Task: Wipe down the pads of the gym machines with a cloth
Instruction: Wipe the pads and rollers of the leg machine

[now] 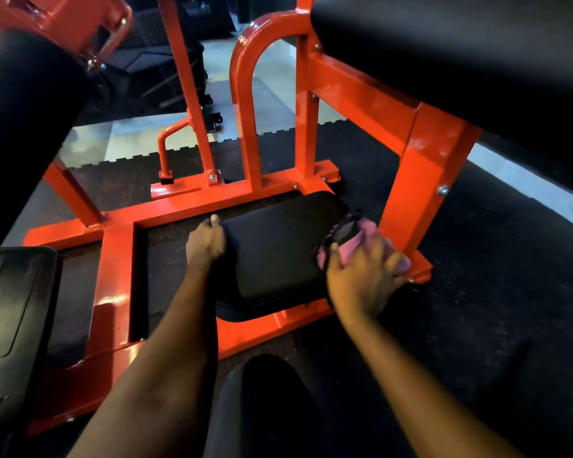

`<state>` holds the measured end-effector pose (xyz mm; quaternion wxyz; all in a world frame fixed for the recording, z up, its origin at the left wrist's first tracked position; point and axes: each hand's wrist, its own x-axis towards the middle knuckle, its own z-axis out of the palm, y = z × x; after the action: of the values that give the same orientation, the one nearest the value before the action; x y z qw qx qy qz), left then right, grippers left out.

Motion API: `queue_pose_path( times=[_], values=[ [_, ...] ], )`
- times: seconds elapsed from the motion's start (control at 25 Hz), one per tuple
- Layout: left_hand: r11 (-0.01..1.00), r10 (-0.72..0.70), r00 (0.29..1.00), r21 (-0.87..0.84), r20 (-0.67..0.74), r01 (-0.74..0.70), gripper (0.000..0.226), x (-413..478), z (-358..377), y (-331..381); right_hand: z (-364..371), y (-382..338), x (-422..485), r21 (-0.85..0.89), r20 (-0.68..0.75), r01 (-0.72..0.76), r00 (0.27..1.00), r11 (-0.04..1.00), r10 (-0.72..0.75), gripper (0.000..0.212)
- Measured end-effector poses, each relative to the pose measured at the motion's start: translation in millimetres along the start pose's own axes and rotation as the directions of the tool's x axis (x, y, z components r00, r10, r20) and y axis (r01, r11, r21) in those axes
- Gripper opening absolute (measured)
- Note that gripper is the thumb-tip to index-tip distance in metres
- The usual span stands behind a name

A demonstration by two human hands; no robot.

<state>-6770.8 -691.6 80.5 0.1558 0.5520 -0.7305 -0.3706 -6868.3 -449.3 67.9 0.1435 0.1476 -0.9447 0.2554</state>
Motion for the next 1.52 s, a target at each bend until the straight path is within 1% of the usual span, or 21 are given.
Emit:
queue_pose_path(
  times=[0.12,0.2,0.28,0.4,0.44,0.48,0.6,0.68,0.72,0.8,0.84,0.92,0.96,1.0,1.04,1.08,1.12,1.16,1.28,1.4,1.52],
  values=[
    [1.000,0.012,1.000,-0.011,0.006,-0.011,0.052,-0.2,-0.8,-3.0,15.2,-33.5,-48.5,0.052,0.040,0.248,0.967,0.967,-0.250,0.057],
    [0.999,0.050,0.999,-0.008,0.001,-0.050,0.050,0.8,-0.3,-9.2,16.9,-27.7,-42.7,0.074,0.007,0.276,0.961,0.958,-0.277,0.058],
    [0.997,0.077,0.997,-0.027,-0.007,-0.077,0.049,0.1,-0.7,-13.4,15.0,-1.3,-18.2,0.121,-0.063,0.190,0.981,0.974,-0.184,0.061],
    [0.991,0.085,0.996,-0.098,-0.014,-0.086,0.049,-6.8,-2.0,-10.6,17.3,35.2,9.8,0.233,-0.058,-0.080,0.994,0.969,0.096,0.064],
    [0.986,0.091,0.996,-0.135,-0.013,-0.092,0.048,-10.8,-3.3,-10.3,20.7,36.4,7.3,0.280,-0.072,-0.095,0.990,0.955,0.119,0.065],
    [0.980,0.108,0.994,-0.169,-0.008,-0.108,0.048,-15.7,-5.1,-11.7,24.3,32.1,-1.0,0.322,-0.114,-0.045,0.990,0.946,0.086,0.064],
    [0.955,0.170,0.985,-0.244,-0.020,-0.170,0.043,-30.7,-16.2,-32.0,39.6,5.9,-42.9,0.367,-0.170,0.198,0.975,0.909,-0.143,0.058],
    [0.935,0.198,0.978,-0.287,-0.070,-0.210,0.038,-35.2,-27.7,-47.8,49.0,-8.7,-67.1,0.353,-0.189,0.360,0.931,0.864,-0.311,0.055],
    [0.923,0.188,0.977,-0.321,-0.100,-0.211,0.037,-36.7,-35.8,-55.0,53.9,-16.1,-78.8,0.331,-0.208,0.453,0.891,0.828,-0.404,0.055],
    [0.903,0.160,0.975,-0.376,-0.153,-0.207,0.038,-38.2,-51.7,-69.7,54.4,-39.0,-97.0,0.292,-0.223,0.645,0.764,0.706,-0.606,0.048],
    [0.894,0.153,0.972,-0.393,-0.181,-0.214,0.039,-40.8,-58.5,-76.2,52.9,-53.8,-102.9,0.277,-0.198,0.726,0.684,0.629,-0.702,0.048],
    [0.873,0.147,0.964,-0.429,-0.222,-0.231,0.044,-49.0,-69.0,-87.3,52.0,-76.2,-108.3,0.191,-0.121,0.868,0.484,0.459,-0.866,0.049],
    [0.863,0.135,0.965,-0.452,-0.227,-0.227,0.047,-54.9,-71.1,-90.5,53.7,-79.0,-107.0,0.120,-0.098,0.919,0.388,0.376,-0.917,0.046],
    [0.856,0.122,0.966,-0.469,-0.227,-0.219,0.050,-59.7,-71.3,-92.1,57.3,-74.7,-101.6,0.046,-0.086,0.950,0.313,0.310,-0.946,0.044],
    [0.855,0.112,0.967,-0.474,-0.228,-0.211,0.051,-66.0,-71.0,-92.3,58.4,-65.2,-94.2,-0.008,-0.077,0.965,0.263,0.264,-0.962,0.047],
    [0.859,0.108,0.968,-0.468,-0.227,-0.206,0.051,-70.4,-69.0,-92.7,57.8,-51.6,-85.5,-0.027,-0.066,0.971,0.236,0.238,-0.969,0.053],
    [0.867,0.113,0.967,-0.453,-0.227,-0.208,0.048,-75.8,-67.4,-90.2,54.6,-36.6,-76.0,-0.020,-0.061,0.971,0.236,0.237,-0.970,0.062],
    [0.872,0.122,0.966,-0.440,-0.229,-0.214,0.044,-79.9,-65.8,-88.9,49.7,-21.2,-66.2,0.002,-0.058,0.965,0.263,0.263,-0.963,0.069],
    [0.871,0.110,0.956,-0.437,-0.272,-0.225,0.042,-90.1,-62.7,-89.2,31.5,-2.3,-46.7,0.051,-0.027,0.920,0.389,0.387,-0.921,0.077],
    [0.860,0.076,0.923,-0.444,-0.377,-0.252,0.050,-95.9,-58.4,-94.4,26.1,-51.5,-54.2,0.128,0.052,0.857,0.497,0.499,-0.866,0.073],
    [0.867,0.045,0.898,-0.430,-0.438,-0.253,0.055,-102.9,-54.0,-90.5,31.8,-120.2,-42.7,0.187,0.215,0.822,0.499,0.537,-0.839,0.064]
  ],
)
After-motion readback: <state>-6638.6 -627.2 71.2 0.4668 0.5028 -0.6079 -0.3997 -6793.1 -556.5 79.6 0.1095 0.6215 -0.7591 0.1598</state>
